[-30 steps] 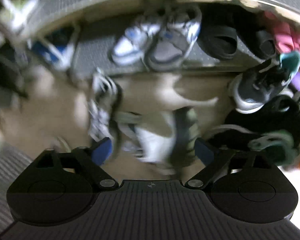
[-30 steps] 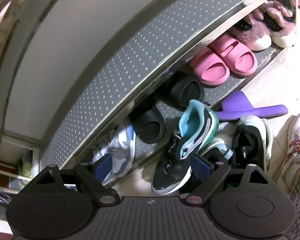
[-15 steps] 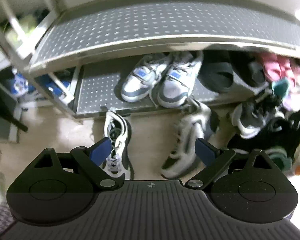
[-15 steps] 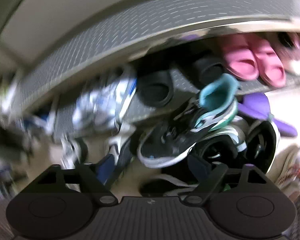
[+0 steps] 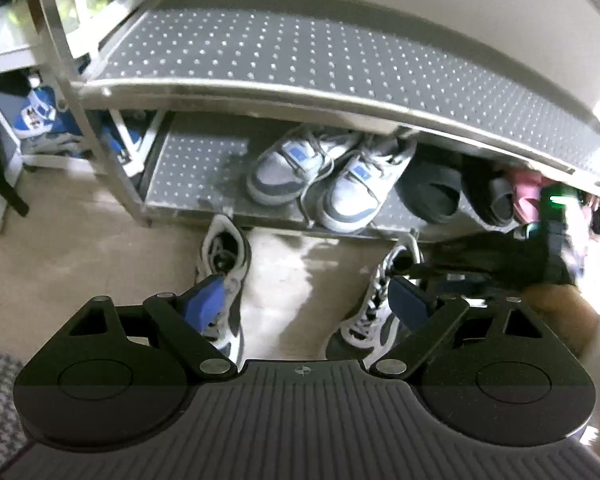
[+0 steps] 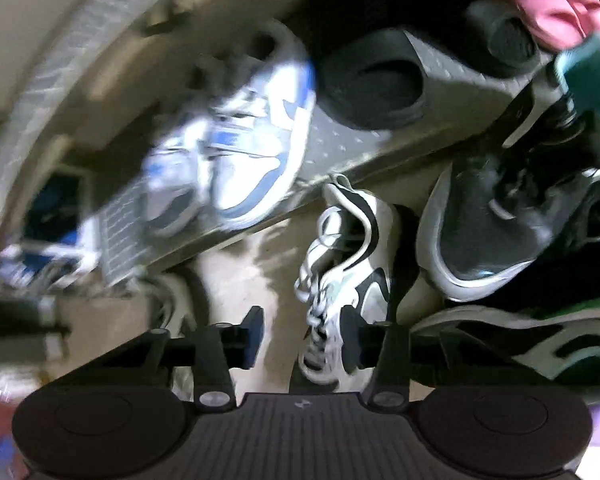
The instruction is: Organize scattered shoes
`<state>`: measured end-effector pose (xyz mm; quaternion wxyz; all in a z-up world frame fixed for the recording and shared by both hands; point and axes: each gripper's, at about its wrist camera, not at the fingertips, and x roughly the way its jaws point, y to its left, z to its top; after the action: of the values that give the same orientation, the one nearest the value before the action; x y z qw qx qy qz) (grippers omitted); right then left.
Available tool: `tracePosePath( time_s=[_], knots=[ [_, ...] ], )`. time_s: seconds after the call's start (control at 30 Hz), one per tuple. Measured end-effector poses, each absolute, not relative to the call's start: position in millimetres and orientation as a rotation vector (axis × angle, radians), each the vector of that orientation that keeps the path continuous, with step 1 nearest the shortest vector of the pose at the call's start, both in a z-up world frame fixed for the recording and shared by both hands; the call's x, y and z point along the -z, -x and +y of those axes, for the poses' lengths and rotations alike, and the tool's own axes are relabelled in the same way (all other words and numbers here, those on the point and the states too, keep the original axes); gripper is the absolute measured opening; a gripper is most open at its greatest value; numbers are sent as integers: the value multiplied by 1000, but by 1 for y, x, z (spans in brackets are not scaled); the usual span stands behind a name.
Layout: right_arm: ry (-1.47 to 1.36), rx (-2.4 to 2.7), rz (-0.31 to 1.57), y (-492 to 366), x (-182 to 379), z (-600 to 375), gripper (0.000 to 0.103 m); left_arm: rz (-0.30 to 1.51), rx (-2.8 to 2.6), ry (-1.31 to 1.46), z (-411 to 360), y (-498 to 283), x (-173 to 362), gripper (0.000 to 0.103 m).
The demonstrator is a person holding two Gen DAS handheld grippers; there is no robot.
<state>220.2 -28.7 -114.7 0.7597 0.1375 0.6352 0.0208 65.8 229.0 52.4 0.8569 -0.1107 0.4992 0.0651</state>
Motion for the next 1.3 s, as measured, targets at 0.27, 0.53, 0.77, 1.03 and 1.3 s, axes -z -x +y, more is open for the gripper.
tracePosePath(
  time_s=[0.27,0.53,0.77,1.03,1.3],
  knots=[
    [-347,130,1453,-245,159,6,52,1025,-228,204,261,-73,-61,94],
    [-405,240,1483,-247,182,5,57,1038,-217,223,265,-70,-60,94],
    [-313,253,1513,-248,207,12,61,1040,-237,218,264,-72,-60,94],
    [-344,112,1441,-225,207,4,60,1022,-281,255,277,-69,-64,94],
    [-165,-214,1435,-196,202,68,37,1007,-335,294,294,-65,-66,94]
  ],
)
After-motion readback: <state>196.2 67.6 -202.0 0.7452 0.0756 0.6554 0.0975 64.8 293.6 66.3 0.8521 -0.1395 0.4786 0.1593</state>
